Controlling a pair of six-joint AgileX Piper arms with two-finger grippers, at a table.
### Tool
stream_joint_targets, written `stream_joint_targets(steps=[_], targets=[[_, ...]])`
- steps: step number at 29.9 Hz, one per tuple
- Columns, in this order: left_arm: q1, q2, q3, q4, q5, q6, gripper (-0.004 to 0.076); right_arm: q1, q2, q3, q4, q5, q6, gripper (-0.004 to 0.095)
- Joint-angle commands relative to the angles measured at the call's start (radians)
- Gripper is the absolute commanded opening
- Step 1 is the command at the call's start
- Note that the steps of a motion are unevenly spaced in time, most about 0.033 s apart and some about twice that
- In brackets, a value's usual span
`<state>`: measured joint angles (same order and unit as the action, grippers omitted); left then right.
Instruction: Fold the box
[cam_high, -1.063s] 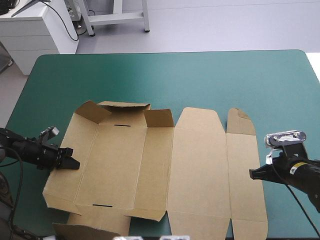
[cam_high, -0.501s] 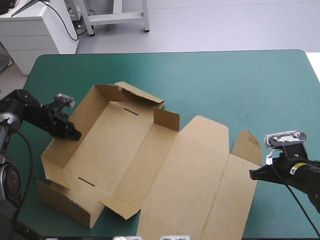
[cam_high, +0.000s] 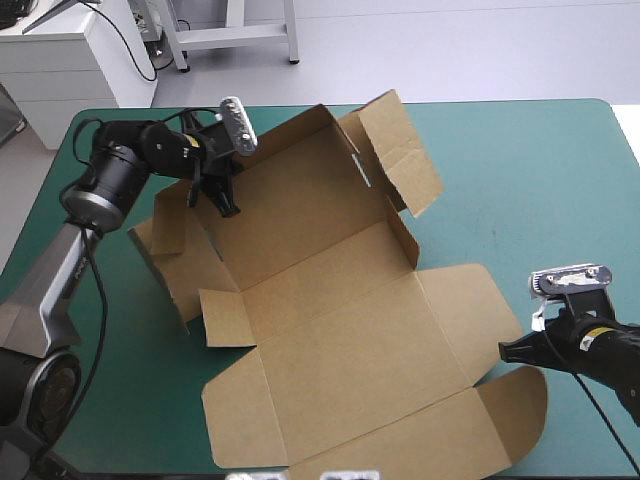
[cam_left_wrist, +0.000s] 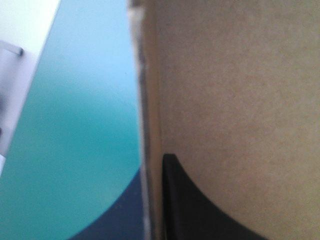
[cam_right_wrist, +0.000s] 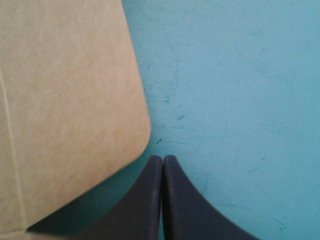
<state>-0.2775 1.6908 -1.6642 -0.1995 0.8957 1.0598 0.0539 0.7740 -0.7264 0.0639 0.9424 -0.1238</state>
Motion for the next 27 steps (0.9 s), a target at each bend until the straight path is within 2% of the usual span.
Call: stream_joint_targets(steps=[1, 6, 10, 15, 22, 27], targets=[[-0.115, -0.041, -0.040, 0.103, -0.175, 0.007, -0.0008, -0.009, -0.005, -0.025, 0.004, -0.036, 0.000, -0.0021], [-0.257, -0.041, -0.040, 0.258, -0.277, -0.005, -0.0008, -0.009, -0.005, -0.026, 0.006, -0.034, 0.004, -0.0021], [-0.347, -0.041, -0.040, 0.375, -0.331, -0.106, -0.0008, -0.009, -0.005, -0.026, 0.022, -0.034, 0.004, -0.0021], [-0.419, -0.041, -0.040, 0.603, -0.333, -0.297, -0.0008, -0.009, -0.005, -0.026, 0.030, -0.034, 0.004, -0.0021], [-0.503, -0.041, -0.040, 0.955, -0.291, -0.732, -0.0008, -0.009, -0.005, -0.026, 0.032, -0.032, 0.004, -0.0021], [-0.549, -0.041, -0.038, 1.050, -0.268, -0.761, -0.0008, -0.009, -0.005, -0.030, 0.049, -0.032, 0.004, -0.0021]])
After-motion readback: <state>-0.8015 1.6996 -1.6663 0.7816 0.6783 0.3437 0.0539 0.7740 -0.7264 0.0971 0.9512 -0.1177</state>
